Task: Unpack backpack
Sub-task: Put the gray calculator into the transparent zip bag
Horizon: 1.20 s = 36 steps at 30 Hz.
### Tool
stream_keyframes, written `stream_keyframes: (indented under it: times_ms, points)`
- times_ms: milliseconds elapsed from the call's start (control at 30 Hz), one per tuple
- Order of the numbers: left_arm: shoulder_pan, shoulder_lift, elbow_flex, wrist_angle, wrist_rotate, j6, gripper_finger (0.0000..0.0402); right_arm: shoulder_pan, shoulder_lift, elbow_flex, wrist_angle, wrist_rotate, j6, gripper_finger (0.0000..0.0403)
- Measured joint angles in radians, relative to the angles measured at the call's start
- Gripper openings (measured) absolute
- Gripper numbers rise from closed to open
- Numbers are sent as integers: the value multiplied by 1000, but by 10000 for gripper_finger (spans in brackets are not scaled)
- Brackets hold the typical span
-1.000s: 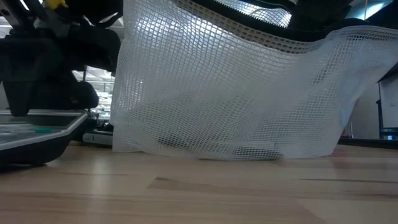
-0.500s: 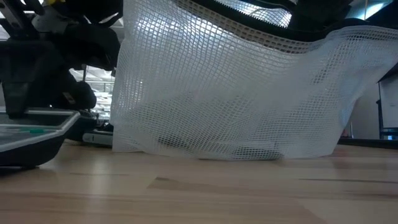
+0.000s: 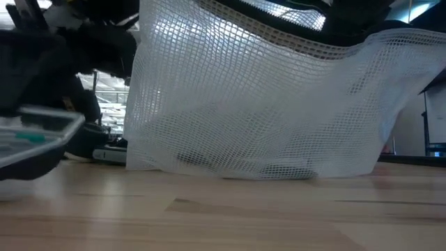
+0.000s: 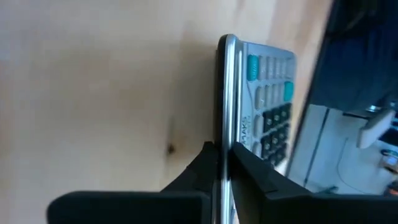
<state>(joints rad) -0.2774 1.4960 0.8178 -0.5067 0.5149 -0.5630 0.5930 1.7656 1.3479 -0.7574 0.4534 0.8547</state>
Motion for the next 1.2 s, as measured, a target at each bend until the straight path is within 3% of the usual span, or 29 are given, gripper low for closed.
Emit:
stream_keyframes:
  times_ms: [333, 933, 1200]
  points:
    - [-38, 0, 107, -7, 1, -1, 13, -1, 0, 0, 0, 0, -19, 0]
    - [-84, -2, 109, -5, -10, -117, 4, -53, 0, 0, 9, -2, -49, 0]
    - [-133, -2, 109, 0, -63, -169, 4, -52, 85, 0, 113, -12, -94, 0]
